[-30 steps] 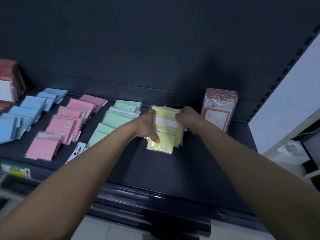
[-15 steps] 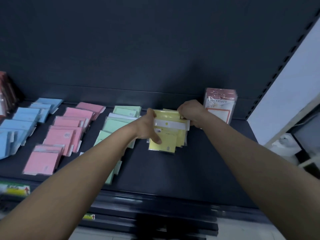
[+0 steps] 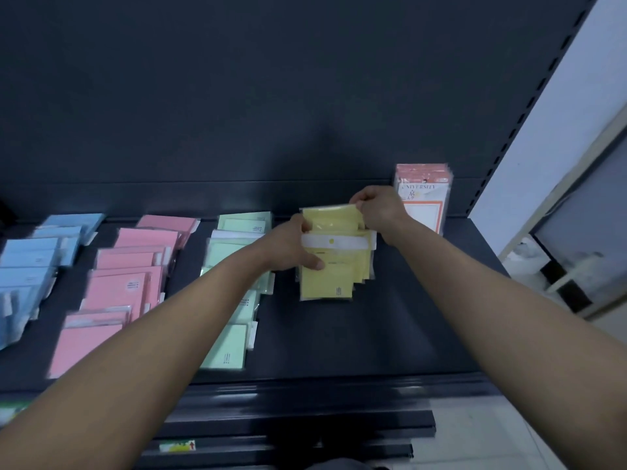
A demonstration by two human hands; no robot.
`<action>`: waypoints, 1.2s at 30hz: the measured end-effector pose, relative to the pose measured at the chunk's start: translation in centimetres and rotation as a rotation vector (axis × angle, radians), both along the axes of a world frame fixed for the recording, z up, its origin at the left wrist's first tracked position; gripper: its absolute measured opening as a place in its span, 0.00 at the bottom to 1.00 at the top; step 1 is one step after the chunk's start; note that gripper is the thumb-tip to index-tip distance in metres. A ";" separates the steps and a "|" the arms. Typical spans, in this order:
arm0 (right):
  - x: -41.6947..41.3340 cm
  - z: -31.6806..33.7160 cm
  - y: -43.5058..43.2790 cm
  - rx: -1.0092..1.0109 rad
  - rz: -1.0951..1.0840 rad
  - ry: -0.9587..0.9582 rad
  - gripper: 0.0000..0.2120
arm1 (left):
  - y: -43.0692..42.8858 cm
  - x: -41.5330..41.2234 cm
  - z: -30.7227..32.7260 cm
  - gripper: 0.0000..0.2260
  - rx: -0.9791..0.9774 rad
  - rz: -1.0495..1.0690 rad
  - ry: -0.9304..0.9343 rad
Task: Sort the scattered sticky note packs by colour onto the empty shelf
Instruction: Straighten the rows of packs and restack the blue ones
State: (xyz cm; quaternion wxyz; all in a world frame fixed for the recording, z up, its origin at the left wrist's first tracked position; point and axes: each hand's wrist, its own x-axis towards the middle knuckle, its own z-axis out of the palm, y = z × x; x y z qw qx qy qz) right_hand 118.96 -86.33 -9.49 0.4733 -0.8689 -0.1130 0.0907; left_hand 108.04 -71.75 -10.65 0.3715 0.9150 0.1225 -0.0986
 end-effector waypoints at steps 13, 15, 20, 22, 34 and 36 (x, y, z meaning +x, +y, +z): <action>0.6 -0.2 -0.2 0.050 -0.077 -0.194 0.11 | 0.2 -0.1 -0.4 0.31 -0.020 0.024 -0.030; 0.7 -0.3 -0.1 0.068 -0.088 -0.231 0.11 | 0.3 0.0 -0.5 0.24 -0.035 0.083 -0.078; 0.7 -0.2 0.1 0.095 -0.095 -0.259 0.11 | 0.5 0.2 -1.1 0.06 -0.057 0.199 -0.174; 0.8 -0.1 0.1 0.088 -0.082 -0.254 0.11 | 0.7 0.2 -1.1 0.08 -0.105 0.213 -0.151; 0.6 -0.2 -0.2 0.141 -0.096 -0.219 0.10 | 0.6 0.2 -0.1 0.04 -0.317 0.224 -0.150; 0.7 -0.3 -0.3 0.139 -0.091 -0.200 0.10 | 0.6 0.3 -0.1 0.04 -0.318 0.251 -0.184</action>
